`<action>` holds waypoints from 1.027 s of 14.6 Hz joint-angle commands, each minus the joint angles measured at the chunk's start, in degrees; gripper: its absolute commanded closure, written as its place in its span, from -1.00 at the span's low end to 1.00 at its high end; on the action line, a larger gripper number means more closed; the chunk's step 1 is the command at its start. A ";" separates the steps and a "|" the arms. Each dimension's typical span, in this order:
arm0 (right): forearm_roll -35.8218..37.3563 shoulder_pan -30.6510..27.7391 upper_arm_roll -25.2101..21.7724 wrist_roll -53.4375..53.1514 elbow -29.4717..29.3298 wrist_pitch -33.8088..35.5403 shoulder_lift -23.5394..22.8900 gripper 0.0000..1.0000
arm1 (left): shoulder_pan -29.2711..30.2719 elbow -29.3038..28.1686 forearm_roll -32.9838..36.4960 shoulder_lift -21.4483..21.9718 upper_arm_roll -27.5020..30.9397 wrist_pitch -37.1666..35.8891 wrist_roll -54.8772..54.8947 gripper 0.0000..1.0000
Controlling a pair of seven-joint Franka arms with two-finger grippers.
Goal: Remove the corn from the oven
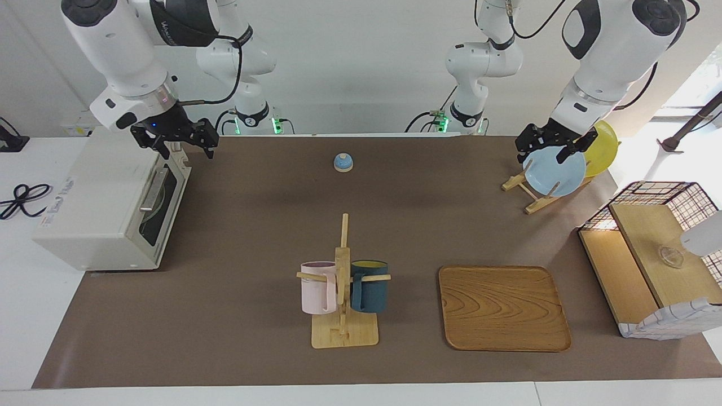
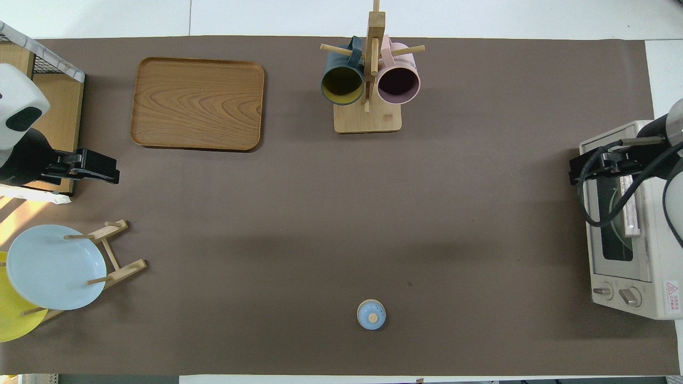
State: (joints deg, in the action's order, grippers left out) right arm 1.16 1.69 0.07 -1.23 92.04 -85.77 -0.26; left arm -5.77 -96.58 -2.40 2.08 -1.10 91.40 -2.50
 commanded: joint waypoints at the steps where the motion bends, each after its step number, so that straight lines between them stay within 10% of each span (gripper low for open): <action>1: -0.63 -0.72 0.28 0.00 -0.73 -0.63 -0.53 -1.00 | 0.41 -0.80 1.17 0.64 -0.39 0.44 0.39 -1.00; 11: 0.07 -0.63 0.37 0.00 3.48 -3.35 1.32 -1.00 | 0.41 -0.80 1.17 0.64 -0.39 0.44 0.39 -1.00; 13: 0.16 -1.07 0.37 0.35 6.03 -4.40 2.63 0.63 | 0.41 -0.80 1.17 0.64 -0.39 0.44 0.39 -1.00; 15: 1.03 -1.77 0.28 0.52 8.57 -5.62 3.77 1.00 | 0.41 -0.80 1.17 0.64 -0.39 0.44 0.39 -1.00</action>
State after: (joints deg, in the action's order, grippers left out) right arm 1.43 1.24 0.07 -1.23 95.65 -88.60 0.36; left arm -5.77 -96.58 -2.40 2.08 -1.10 91.40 -2.50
